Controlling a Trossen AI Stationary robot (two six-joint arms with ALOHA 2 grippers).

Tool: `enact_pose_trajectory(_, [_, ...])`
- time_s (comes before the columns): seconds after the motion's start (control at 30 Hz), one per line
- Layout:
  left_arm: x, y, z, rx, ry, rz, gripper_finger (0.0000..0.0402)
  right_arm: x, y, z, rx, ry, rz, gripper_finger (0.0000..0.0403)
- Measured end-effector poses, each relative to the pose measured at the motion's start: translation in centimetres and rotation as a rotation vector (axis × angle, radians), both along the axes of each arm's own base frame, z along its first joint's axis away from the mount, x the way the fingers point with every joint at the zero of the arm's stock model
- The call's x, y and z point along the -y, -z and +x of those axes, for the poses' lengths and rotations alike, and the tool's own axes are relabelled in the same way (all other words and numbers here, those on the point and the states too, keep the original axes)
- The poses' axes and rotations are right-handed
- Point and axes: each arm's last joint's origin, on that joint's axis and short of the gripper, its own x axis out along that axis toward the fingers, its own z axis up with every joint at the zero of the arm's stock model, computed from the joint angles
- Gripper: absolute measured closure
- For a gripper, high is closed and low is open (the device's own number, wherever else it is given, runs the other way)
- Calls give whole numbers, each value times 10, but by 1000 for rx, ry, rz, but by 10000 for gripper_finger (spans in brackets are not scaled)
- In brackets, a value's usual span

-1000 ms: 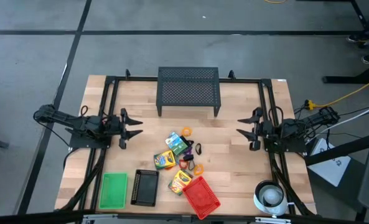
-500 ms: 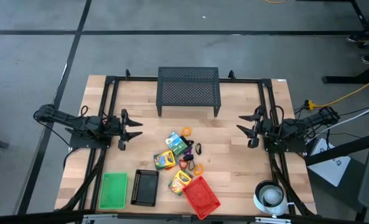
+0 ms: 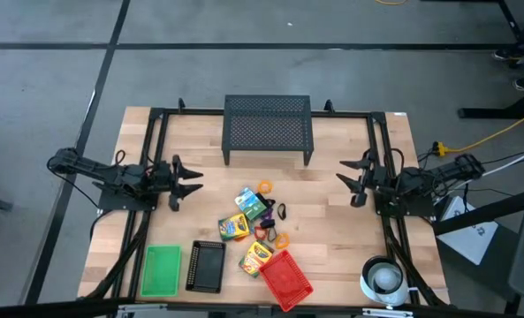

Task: Pick & Place Office Desk Supplies
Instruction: Put the black rubber band into the red bin

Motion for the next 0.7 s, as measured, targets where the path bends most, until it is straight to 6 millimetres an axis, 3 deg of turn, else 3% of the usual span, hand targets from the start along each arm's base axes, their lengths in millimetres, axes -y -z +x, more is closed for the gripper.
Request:
enact_pose_trajectory(0.17, [-6, -3, -2, 15, -219, 25, 226, 3, 13, 4, -81, 30, 148, 202])
enact_pose_trajectory(0.57, [-10, 0, -3, -86, -404, 201, 226, 15, 8, 13, 21, 252, 259, 202])
enact_pose_trajectory(0.7, [-10, 1, -2, -112, -369, 248, 226, 19, 9, 16, 17, 297, 255, 202])
